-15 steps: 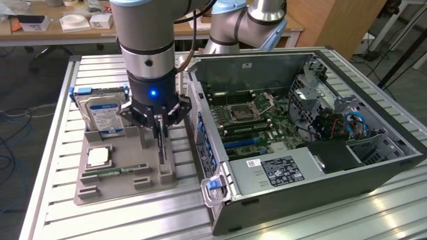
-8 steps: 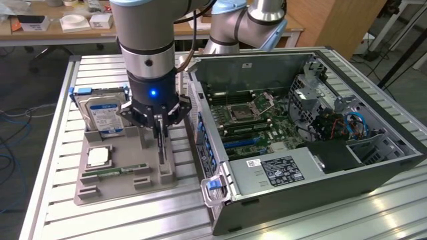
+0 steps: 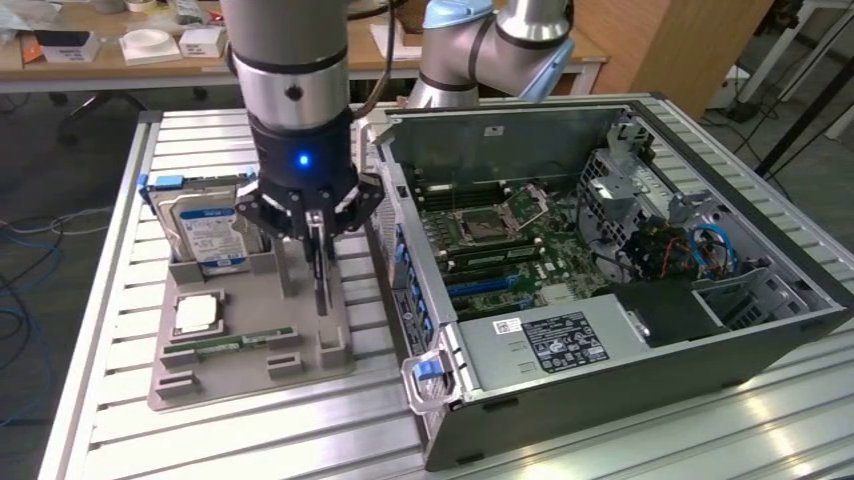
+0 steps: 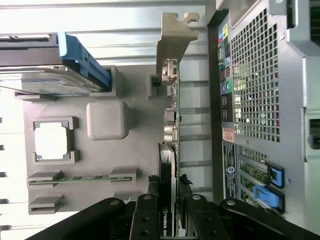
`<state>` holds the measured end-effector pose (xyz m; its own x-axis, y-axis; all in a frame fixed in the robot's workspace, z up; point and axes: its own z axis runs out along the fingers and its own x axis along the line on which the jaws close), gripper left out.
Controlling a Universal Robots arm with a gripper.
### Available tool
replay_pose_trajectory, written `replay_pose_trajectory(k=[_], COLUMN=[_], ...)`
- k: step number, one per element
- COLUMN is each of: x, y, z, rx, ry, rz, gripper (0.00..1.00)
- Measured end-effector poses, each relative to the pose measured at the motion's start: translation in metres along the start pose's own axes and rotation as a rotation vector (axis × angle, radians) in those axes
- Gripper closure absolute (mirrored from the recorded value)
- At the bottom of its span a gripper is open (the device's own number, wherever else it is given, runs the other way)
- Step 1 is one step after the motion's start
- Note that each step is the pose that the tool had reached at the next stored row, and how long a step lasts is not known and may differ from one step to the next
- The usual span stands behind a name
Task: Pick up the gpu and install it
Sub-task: 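Pick up the gpu and move the gpu toward the slot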
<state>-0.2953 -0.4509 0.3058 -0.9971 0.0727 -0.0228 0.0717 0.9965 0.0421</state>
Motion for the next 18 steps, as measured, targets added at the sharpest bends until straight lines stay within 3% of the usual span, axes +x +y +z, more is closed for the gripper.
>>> replay_pose_trajectory(k=[18], x=[-0.002], y=[0.0035], z=[-0.0818], rx=[0.0000], ry=[0.0005], rz=[0.000], gripper=[0.74])
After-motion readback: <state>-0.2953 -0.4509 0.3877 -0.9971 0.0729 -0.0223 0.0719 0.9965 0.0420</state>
